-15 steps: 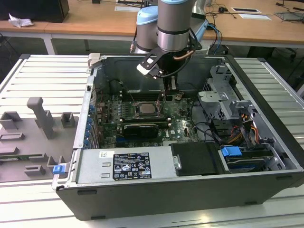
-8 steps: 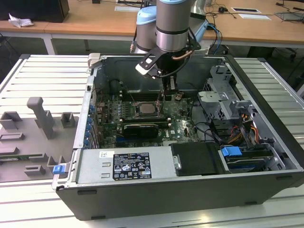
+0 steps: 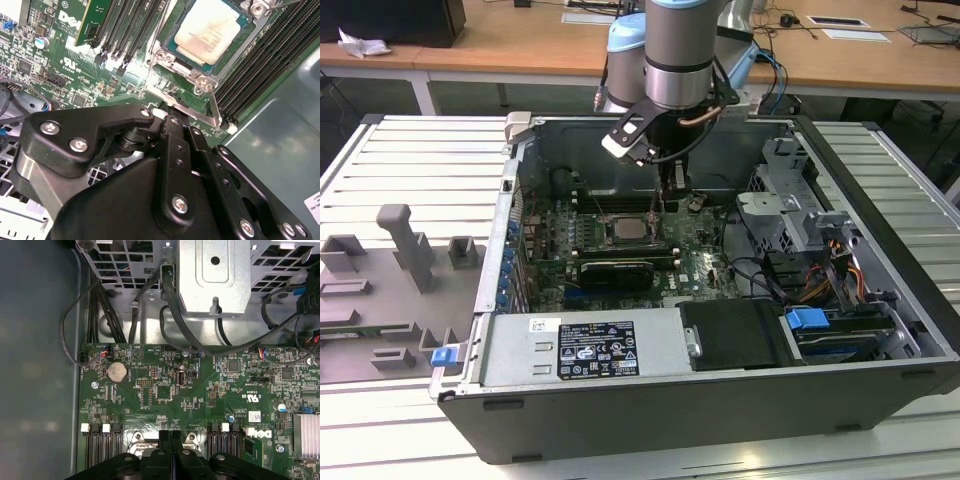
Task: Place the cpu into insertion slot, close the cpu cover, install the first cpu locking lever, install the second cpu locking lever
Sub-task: 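Close the cpu cover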
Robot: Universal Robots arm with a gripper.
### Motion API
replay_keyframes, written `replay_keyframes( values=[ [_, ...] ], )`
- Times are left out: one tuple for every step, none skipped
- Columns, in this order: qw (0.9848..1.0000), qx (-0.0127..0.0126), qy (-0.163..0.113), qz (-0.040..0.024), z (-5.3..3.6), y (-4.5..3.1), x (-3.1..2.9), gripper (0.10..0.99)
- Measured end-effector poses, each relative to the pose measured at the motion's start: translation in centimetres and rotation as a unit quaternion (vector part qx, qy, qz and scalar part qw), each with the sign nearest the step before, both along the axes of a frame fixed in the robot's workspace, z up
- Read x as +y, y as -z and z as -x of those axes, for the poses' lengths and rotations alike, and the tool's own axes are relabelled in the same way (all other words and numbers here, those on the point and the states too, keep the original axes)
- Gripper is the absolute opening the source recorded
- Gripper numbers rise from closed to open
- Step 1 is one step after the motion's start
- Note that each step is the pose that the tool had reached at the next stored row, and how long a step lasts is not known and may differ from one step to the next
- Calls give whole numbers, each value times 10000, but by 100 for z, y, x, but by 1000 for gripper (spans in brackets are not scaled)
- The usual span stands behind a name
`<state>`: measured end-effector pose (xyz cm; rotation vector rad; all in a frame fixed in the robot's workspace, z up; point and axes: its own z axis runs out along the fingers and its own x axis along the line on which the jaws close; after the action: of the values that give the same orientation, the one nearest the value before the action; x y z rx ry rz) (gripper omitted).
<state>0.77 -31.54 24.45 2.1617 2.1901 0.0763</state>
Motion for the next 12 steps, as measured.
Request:
replay_keyframes(
  values=[
    [10000,0,0,0,8,0,0,106],
    [10000,0,0,0,13,0,0,106],
    [10000,0,0,0,17,0,0,106],
    [10000,0,0,0,21,0,0,106],
    [10000,0,0,0,25,0,0,106],
    [10000,0,0,0,33,0,0,106],
    [10000,0,0,0,39,0,0,106],
    [10000,0,0,0,43,0,0,106],
    [10000,0,0,0,50,0,0,106],
    [10000,0,0,0,57,0,0,106],
    [10000,0,0,0,60,0,0,106],
    [10000,0,0,0,67,0,0,106]
  ],
)
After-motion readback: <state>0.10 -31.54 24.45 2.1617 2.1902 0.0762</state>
